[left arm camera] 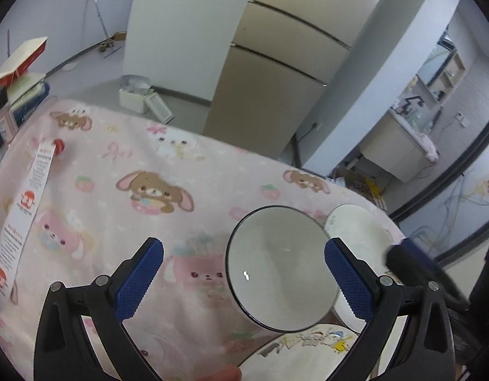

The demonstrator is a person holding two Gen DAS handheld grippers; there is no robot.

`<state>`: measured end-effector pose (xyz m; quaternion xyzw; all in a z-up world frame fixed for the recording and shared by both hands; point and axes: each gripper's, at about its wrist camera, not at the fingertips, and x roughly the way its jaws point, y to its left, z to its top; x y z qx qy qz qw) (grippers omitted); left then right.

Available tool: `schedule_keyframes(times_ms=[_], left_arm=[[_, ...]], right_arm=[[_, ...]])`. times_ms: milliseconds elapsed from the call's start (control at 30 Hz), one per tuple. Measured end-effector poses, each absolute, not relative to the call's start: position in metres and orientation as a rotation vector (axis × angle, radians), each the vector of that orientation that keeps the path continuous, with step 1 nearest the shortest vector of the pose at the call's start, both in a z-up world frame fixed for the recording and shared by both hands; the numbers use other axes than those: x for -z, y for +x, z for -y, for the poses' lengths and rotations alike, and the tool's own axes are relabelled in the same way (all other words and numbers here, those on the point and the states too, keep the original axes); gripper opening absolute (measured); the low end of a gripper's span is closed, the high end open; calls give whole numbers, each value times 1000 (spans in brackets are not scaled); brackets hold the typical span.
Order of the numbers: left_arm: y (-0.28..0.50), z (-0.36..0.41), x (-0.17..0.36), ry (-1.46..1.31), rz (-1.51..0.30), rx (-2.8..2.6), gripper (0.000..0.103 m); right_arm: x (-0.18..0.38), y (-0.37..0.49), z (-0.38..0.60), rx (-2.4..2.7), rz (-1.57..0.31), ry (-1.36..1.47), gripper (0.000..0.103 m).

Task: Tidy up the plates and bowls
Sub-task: 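Move both grippers over to the white ribbed bowl, then close both grippers on the white bowl rim and lift it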

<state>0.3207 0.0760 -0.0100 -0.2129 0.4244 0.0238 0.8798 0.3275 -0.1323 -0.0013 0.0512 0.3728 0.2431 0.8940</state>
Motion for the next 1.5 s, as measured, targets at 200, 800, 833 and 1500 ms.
schedule_keyframes(times_ms=[200, 800, 833, 1500], left_arm=[[327, -69, 30, -435, -938, -53, 66], [328, -53, 69, -563, -1001, -106, 61], [328, -54, 73, -575, -1007, -118, 57], [315, -61, 84, -657, -944, -145, 18]], right_arm=[[29, 331, 127, -541, -852, 76, 35], [42, 334, 107, -574, -855, 54, 10], [43, 335, 108, -577, -857, 65, 10], [50, 338, 93, -566, -853, 9, 10]])
